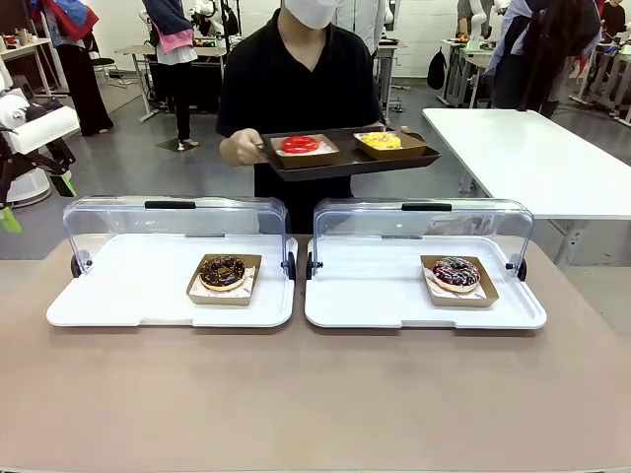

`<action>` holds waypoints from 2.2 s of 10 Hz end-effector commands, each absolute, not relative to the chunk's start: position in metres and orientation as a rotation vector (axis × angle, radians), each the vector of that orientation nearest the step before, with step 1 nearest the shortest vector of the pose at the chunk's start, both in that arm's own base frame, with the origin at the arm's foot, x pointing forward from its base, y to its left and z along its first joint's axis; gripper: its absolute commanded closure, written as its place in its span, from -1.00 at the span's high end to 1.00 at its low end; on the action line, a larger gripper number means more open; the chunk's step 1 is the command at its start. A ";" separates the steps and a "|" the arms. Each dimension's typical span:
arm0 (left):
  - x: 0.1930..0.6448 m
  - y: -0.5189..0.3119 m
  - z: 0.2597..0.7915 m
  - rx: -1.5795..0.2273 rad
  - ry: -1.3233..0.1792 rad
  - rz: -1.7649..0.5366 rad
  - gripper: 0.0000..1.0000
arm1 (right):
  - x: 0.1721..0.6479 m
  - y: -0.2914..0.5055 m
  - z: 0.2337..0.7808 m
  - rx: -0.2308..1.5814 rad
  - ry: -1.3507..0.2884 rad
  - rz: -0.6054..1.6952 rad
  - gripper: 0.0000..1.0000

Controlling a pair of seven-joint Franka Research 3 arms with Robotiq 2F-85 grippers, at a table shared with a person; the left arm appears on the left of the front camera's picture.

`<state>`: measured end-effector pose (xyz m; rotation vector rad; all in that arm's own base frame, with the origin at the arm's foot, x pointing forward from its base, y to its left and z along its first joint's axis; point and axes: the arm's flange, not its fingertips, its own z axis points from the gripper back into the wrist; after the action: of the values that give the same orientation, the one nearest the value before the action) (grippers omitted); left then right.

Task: Provide the desired donut to the person.
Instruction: Place the picked Paper togo box onto the Handle tray extended by the person.

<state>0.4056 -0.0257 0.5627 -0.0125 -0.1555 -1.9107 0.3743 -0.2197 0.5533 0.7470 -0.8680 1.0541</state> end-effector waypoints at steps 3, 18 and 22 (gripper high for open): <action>0.429 0.022 0.546 -0.472 -0.674 -1.673 1.00 | 0.374 -0.220 0.552 0.747 -0.883 1.053 1.00; 0.412 0.167 0.521 -0.767 -0.933 -1.303 1.00 | 0.374 -0.220 0.552 0.747 -0.883 1.053 1.00; 0.412 0.167 0.521 -0.767 -0.933 -1.303 1.00 | 0.374 -0.220 0.552 0.747 -0.883 1.053 1.00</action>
<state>0.4138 0.1664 0.5210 -0.7616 -0.9349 -1.3080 0.3740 -0.2202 0.5533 0.7459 -0.8682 1.0528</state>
